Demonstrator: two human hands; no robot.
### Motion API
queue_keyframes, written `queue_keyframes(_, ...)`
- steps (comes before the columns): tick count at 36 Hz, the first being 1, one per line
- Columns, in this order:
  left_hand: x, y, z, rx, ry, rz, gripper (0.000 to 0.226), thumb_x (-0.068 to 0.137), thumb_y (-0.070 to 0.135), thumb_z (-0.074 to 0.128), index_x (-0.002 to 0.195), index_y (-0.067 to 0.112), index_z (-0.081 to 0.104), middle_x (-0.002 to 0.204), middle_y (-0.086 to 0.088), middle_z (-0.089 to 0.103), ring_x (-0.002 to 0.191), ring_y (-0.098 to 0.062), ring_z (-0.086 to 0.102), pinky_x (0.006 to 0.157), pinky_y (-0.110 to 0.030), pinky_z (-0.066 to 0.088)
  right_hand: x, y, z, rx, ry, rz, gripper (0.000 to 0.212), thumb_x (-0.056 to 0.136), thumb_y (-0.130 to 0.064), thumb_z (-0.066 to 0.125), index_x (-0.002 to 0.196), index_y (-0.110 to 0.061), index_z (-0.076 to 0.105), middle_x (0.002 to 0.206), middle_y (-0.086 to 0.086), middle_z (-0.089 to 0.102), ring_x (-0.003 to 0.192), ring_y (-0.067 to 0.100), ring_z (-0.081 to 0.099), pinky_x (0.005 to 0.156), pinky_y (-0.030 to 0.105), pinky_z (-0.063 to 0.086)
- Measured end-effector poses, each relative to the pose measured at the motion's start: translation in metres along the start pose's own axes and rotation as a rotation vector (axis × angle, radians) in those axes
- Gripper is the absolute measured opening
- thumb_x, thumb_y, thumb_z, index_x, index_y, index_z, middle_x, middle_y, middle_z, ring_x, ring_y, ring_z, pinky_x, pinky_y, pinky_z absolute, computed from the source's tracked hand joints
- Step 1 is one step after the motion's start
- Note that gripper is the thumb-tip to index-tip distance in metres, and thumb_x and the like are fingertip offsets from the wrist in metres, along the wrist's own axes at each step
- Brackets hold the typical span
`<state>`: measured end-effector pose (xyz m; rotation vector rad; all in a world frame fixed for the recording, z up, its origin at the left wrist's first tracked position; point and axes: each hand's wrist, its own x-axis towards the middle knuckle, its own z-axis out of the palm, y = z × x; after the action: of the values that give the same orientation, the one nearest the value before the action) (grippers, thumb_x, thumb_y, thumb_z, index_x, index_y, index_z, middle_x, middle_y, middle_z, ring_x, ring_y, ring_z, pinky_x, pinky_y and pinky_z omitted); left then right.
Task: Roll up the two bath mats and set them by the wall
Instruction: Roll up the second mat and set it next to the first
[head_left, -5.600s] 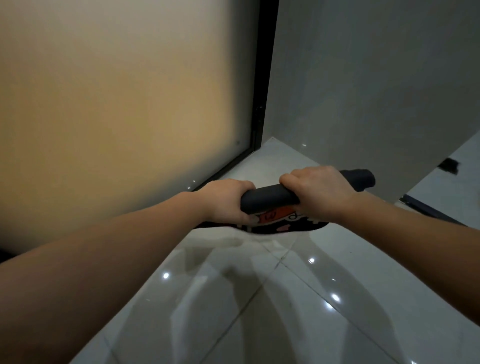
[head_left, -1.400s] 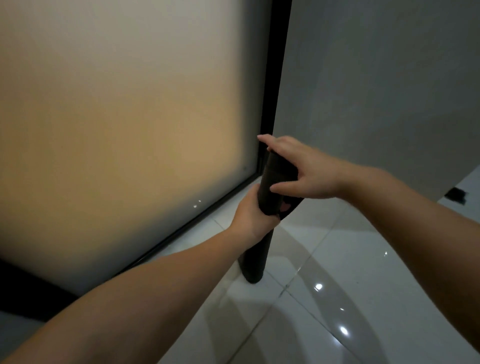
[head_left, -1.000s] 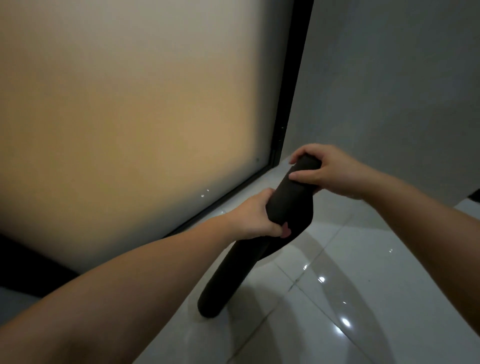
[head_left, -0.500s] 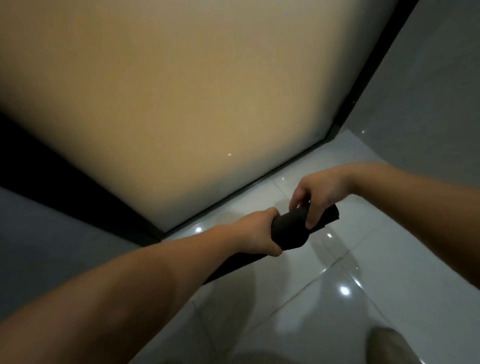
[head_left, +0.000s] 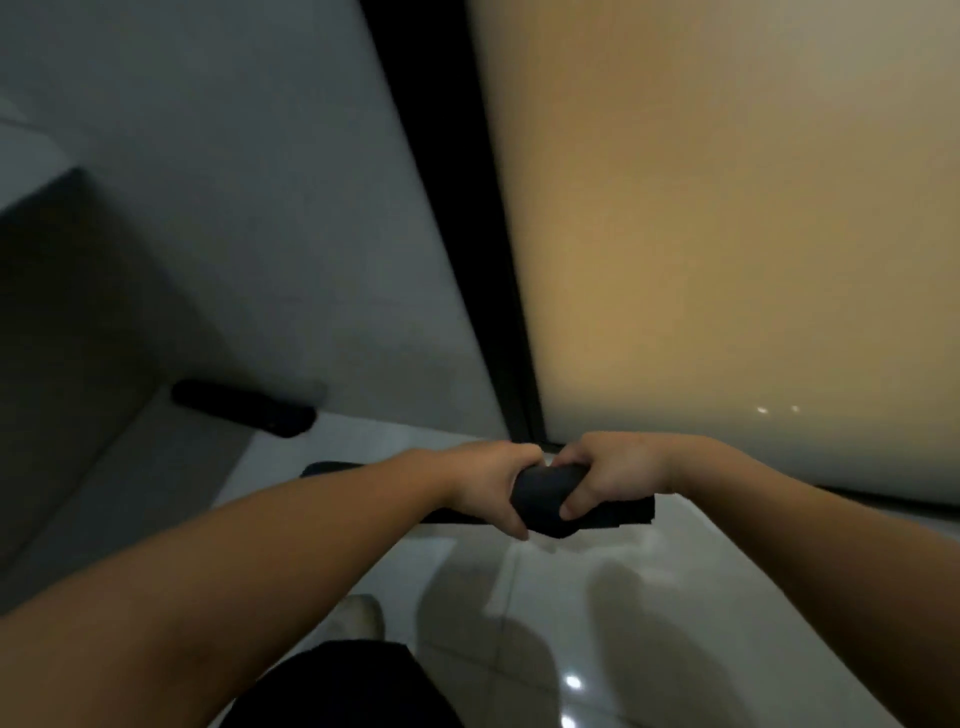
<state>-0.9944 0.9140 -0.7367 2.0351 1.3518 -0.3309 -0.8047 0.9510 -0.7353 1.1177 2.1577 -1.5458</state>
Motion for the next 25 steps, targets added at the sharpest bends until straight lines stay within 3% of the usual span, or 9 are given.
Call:
queue_keyframes(5,-0.059,-0.036,-0.016,0.002,0.078,-0.117,0.052,0.058,0.042,0.081,0.095,0.041,0.044,0.092,0.013,0.057,0.08,-0.009,0.057,0.067,-0.03,0.048,0.025,-0.06,0.012,-0.051,-0.006,-0.115,0.032,0.067,-0.033,0.075,0.097,-0.024,0.068,0.091,0.003,0.072,0.081,0.019,0.069,0.076,0.038,0.057)
queue_keyframes(8,-0.076,-0.065,-0.014,-0.014,0.114,-0.14,0.051,0.057,0.043,0.08,0.092,0.043,0.044,0.086,0.018,0.055,0.075,-0.002,0.054,0.06,-0.022,0.041,0.049,-0.082,0.02,-0.093,-0.008,-0.138,0.034,0.067,-0.037,0.075,0.099,-0.027,0.067,0.091,-0.001,0.071,0.082,0.016,0.068,0.077,0.035,0.056)
queue_keyframes(13,-0.093,-0.128,0.004,-0.05,0.106,-0.154,0.052,0.055,0.045,0.078,0.094,0.041,0.045,0.09,0.015,0.058,0.078,-0.006,0.058,0.065,-0.029,0.049,0.098,-0.109,0.048,-0.089,-0.025,-0.113,0.034,0.069,-0.039,0.073,0.101,-0.031,0.064,0.094,-0.006,0.07,0.083,0.013,0.067,0.075,0.031,0.054)
queue_keyframes(21,-0.122,-0.243,0.01,-0.052,0.134,-0.112,0.052,0.055,0.048,0.076,0.094,0.043,0.041,0.086,0.015,0.055,0.075,-0.007,0.056,0.06,-0.026,0.045,0.185,-0.173,0.081,-0.066,0.009,-0.083,0.04,0.073,-0.029,0.072,0.112,-0.029,0.063,0.102,-0.003,0.07,0.09,0.016,0.066,0.083,0.036,0.054)
queue_keyframes(25,-0.137,-0.292,0.01,-0.037,0.201,-0.15,0.053,0.054,0.048,0.07,0.093,0.045,0.036,0.081,0.015,0.055,0.072,-0.008,0.056,0.052,-0.024,0.039,0.227,-0.208,0.088,-0.065,0.012,-0.076,0.037,0.074,-0.024,0.071,0.111,-0.027,0.064,0.101,-0.004,0.069,0.086,0.014,0.065,0.077,0.029,0.054)
